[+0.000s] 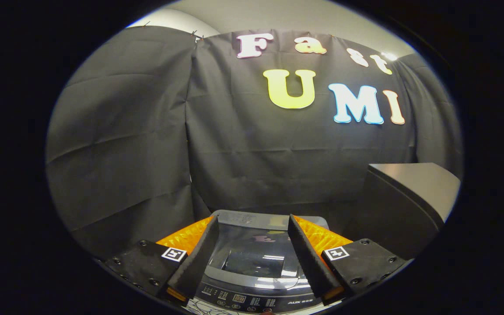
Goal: Put the clothes into the washing machine and then close the washing machine lid.
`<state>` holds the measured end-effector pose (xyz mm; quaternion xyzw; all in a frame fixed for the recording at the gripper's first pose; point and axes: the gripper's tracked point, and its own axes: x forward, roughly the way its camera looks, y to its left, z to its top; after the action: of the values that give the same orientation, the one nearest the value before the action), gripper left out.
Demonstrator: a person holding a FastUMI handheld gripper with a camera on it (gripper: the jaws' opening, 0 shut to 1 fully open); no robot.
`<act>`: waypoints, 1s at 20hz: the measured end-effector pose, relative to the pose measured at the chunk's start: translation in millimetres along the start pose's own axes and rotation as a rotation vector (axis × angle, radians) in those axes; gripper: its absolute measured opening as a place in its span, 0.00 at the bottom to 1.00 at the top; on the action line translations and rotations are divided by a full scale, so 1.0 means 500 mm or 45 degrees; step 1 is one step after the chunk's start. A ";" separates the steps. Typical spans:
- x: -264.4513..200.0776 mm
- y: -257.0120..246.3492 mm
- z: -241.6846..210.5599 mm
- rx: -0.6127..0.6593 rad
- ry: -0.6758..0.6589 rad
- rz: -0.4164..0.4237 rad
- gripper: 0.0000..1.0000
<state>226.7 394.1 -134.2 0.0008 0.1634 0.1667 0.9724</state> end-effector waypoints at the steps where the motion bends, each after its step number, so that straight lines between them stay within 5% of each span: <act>1: -0.021 -0.014 0.013 -0.012 -0.018 0.001 0.98; 10: -0.226 -0.121 0.095 -0.050 -0.138 0.049 0.98; 20: -0.432 -0.271 0.135 -0.006 -0.203 -0.037 0.98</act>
<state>99.5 199.7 -9.2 0.0093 0.0852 0.1522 0.9846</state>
